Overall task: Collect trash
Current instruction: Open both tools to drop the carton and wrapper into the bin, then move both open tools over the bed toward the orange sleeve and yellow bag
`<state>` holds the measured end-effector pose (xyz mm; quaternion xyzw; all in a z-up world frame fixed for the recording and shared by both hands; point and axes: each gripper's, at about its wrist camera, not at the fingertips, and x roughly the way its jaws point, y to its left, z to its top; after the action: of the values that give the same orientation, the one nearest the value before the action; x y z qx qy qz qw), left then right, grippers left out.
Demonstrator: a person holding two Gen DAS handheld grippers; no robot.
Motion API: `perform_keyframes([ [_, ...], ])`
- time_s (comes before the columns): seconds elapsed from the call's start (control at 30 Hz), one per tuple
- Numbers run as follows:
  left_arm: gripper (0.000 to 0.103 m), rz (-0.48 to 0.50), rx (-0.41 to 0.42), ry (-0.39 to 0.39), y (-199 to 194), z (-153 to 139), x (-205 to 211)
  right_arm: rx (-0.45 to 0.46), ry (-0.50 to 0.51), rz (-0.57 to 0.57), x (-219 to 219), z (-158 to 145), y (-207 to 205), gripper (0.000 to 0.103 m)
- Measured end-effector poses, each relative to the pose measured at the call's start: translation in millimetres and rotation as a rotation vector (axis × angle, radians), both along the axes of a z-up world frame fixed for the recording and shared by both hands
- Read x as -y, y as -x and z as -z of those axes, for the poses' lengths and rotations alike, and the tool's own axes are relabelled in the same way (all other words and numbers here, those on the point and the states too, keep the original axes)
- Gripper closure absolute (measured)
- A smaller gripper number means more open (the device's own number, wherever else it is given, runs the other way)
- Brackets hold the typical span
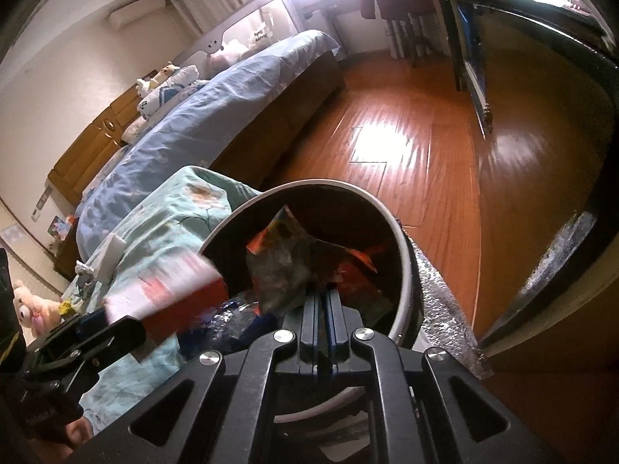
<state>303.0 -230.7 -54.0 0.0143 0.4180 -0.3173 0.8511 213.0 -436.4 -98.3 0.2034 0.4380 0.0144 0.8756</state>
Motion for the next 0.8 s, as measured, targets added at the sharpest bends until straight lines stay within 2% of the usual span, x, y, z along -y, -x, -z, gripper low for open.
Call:
perform_keyframes([
  [0.03,0.047,-0.002,0.001,0.003,1,-1,-2,0.0,-0.001,0.004,1,0,0,0.084],
  [0.07,0.046,-0.005,0.003,0.004,2,-2,-4,0.005,-0.005,0.009,2,-1,0,0.069],
  [0.1,0.044,-0.009,0.004,0.006,3,-3,-6,0.013,-0.008,0.013,2,-2,3,0.061],
  [0.23,0.039,-0.04,0.007,0.022,12,-3,-21,0.028,-0.018,0.005,-4,-7,7,0.058],
  [0.33,0.039,-0.068,-0.002,0.034,20,-3,-38,0.047,-0.023,-0.006,-13,-12,11,0.049],
  [0.4,0.039,-0.099,0.002,0.038,28,-3,-52,0.056,-0.026,-0.022,-22,-16,11,0.036],
  [0.43,0.039,-0.119,0.006,0.038,32,-3,-61,0.066,-0.029,-0.036,-30,-19,12,0.033],
  [0.8,0.037,-0.308,0.028,0.046,74,-10,-155,0.118,-0.07,-0.184,-113,-29,13,0.026],
])
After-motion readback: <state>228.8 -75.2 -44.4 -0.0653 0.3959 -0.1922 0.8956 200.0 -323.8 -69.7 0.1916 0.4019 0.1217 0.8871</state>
